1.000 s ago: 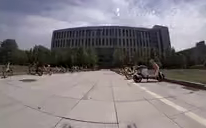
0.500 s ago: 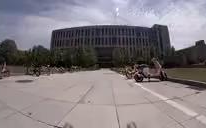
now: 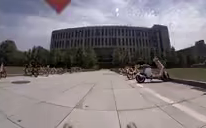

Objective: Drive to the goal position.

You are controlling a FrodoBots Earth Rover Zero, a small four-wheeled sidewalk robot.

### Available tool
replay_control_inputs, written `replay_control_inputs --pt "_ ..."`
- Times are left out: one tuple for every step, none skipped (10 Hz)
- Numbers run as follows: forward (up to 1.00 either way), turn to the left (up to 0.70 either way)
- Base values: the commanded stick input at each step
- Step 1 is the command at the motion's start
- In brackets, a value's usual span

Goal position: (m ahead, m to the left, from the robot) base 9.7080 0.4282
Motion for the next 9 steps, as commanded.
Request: replay_control_inputs --pt "0.45 0.00" --pt "0.45 0.00" --pt "0.45 0.00" --pt "0.45 0.00" --pt "0.45 0.00" --pt "0.45 0.00" --pt "0.45 0.00" --pt "0.45 0.00" --pt "0.45 0.00"
